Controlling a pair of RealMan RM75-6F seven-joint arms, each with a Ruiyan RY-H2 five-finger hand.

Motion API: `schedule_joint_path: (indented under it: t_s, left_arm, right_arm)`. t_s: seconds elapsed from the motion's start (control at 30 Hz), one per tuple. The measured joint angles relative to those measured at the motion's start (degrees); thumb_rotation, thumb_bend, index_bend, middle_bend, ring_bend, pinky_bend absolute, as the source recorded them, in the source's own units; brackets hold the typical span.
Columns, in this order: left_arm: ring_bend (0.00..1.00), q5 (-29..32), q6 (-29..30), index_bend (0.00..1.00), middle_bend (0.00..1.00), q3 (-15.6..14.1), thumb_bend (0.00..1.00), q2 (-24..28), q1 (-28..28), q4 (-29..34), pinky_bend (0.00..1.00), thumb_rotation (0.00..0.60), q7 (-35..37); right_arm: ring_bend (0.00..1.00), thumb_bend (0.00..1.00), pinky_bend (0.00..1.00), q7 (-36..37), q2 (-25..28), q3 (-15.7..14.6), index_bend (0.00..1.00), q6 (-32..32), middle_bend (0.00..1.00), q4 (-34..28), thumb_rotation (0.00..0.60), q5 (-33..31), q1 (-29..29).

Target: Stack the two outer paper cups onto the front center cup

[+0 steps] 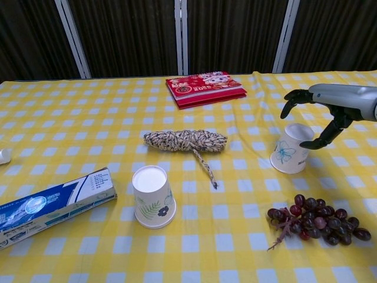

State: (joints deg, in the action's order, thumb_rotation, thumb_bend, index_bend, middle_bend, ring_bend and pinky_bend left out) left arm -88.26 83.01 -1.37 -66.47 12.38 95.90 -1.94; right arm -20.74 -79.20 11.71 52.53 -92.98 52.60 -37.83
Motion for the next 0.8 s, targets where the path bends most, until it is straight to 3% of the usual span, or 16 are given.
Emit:
schedule_joint_path:
  t_s: [0.27, 0.53, 0.8]
  left_arm:
    - [0.00, -0.30, -0.13, 0.02, 0.00, 0.44, 0.19, 0.30, -0.32, 0.04, 0.00, 0.600, 0.62]
    - [0.00, -0.65, -0.33, 0.02, 0.00, 0.65, 0.19, 0.39, -0.53, 0.09, 0.00, 0.600, 0.91]
    - [0.00, -0.44, -0.38, 0.02, 0.00, 1.10, 0.19, 0.56, -0.80, 0.03, 0.00, 0.600, 1.12]
  right_arm:
    - [0.00, 0.21, 0.00, 0.01, -1.13, -0.89, 0.33, -0.25, 0.03, 2.34, 0.600, -1.53, -0.73]
    - [0.00, 0.27, 0.03, 1.07, -1.99, -1.62, 0.43, 0.39, 0.09, 2.90, 0.600, -0.81, -0.53]
    - [0.00, 0.28, 0.03, 1.80, -1.90, -0.90, 0.44, 2.38, 0.09, 1.15, 0.600, 1.68, -0.65]
